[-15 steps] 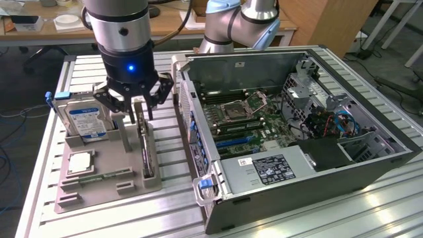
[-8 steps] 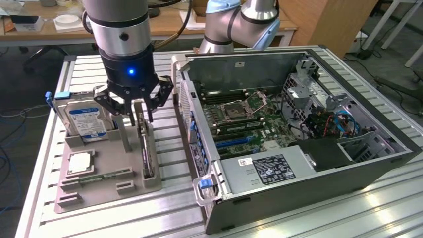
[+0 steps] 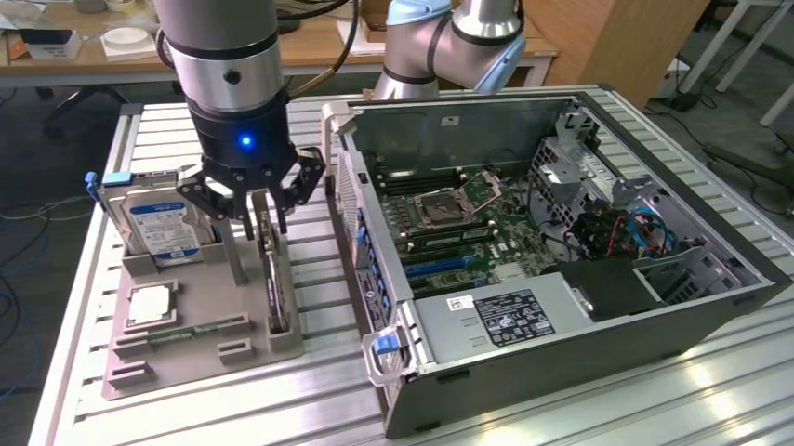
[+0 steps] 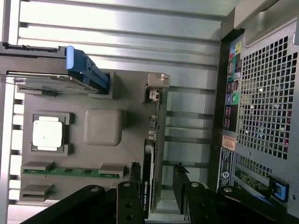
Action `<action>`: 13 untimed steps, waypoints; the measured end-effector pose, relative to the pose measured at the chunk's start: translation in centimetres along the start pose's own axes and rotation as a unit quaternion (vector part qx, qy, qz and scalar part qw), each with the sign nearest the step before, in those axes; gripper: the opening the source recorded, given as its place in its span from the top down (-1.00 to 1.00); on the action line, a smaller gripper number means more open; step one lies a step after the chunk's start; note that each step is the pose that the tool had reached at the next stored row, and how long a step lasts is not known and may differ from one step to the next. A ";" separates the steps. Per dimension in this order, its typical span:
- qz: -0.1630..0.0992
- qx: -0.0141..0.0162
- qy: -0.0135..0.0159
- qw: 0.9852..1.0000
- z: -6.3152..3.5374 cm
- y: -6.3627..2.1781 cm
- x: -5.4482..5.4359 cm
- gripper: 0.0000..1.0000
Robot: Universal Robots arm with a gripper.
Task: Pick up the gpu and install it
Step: 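Pick up the gpu and move the gpu toward the slot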
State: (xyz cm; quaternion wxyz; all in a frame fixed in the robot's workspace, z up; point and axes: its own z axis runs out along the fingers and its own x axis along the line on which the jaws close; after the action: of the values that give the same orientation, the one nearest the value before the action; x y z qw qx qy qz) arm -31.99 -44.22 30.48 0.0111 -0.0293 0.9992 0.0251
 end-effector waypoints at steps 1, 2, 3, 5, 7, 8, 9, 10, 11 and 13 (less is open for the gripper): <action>0.002 0.000 0.000 1.000 0.08 -0.02 0.0 0.17; 0.003 0.000 0.000 1.000 0.17 -0.04 0.0 0.17; 0.005 0.000 0.000 1.000 0.23 -0.05 0.0 0.17; 0.008 0.000 0.000 1.000 0.36 -0.10 0.1 0.17; 0.009 0.000 -0.001 1.000 0.55 -0.13 0.1 0.17; 0.009 0.000 0.000 1.000 0.66 -0.15 0.1 0.17; 0.009 0.000 0.000 1.000 0.77 -0.18 0.1 0.17; 0.009 0.000 0.000 1.000 0.85 -0.20 0.1 0.17; 0.009 0.000 0.000 1.000 0.92 -0.24 0.1 0.17; 0.009 0.000 0.000 1.000 1.09 -0.31 0.1 0.17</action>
State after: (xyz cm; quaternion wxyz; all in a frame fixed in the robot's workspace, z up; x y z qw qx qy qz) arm -32.03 -44.49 29.38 0.0113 -0.0207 0.9994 0.0251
